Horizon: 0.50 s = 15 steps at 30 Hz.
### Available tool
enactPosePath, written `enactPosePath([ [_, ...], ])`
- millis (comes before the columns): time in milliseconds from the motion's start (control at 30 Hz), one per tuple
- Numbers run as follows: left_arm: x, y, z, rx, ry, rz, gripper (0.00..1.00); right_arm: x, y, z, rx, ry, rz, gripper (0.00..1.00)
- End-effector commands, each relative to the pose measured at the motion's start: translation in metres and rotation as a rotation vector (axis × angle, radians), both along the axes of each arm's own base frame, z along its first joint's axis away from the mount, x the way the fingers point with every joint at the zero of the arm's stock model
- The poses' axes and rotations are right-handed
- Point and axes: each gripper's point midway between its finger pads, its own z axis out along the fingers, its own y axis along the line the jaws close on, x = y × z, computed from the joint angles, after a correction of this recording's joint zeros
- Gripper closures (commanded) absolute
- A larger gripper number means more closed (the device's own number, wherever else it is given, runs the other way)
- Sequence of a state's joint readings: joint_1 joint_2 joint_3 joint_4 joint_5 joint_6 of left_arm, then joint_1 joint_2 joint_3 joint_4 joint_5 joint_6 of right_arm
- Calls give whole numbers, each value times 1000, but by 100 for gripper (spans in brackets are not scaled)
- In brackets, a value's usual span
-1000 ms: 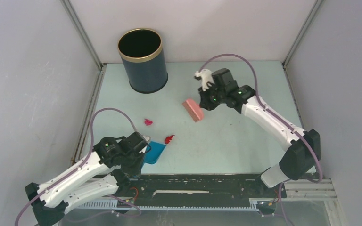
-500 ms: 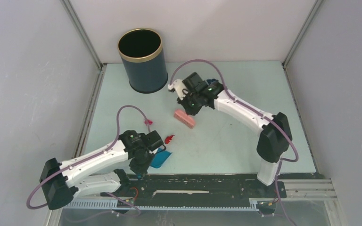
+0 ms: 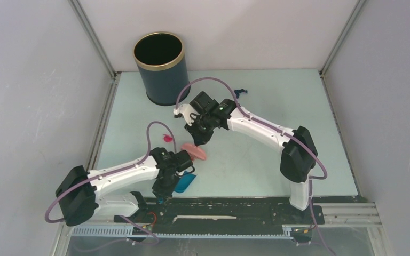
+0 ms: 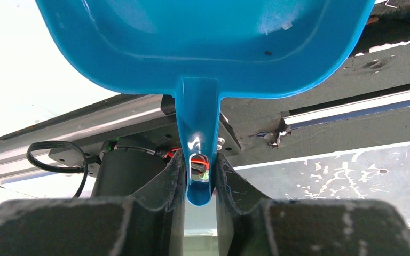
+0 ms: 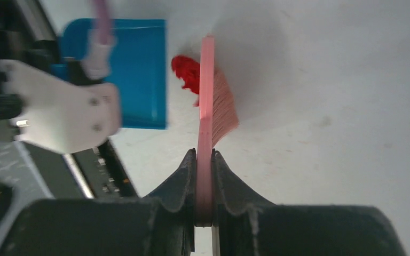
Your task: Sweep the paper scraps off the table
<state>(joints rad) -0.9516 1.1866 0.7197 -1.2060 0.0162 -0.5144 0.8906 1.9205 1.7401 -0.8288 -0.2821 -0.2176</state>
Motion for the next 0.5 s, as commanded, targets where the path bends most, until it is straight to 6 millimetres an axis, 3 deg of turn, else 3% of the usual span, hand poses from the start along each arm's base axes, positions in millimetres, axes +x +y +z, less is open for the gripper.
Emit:
enactPosePath([
  [0,-3,-7,-2,-22,31,-22,100,-62,16,14,77,247,100,100],
  [100,-2,-5,-1,-15,20,-17,100,-79,21,39,183,388,147,100],
  [167,1,-2,0,-2,-1,-7,100,-69,19,50,216,414,119,100],
  [267,1,-4,2,-15,-25,43,100,-34,11,63,226,335,56,100],
  [333,-2,-17,0,-94,-24,107,100,-5,4,77,228,273,7,100],
  [467,-2,-21,-2,-138,-60,197,100,59,-2,108,220,24,-69,100],
])
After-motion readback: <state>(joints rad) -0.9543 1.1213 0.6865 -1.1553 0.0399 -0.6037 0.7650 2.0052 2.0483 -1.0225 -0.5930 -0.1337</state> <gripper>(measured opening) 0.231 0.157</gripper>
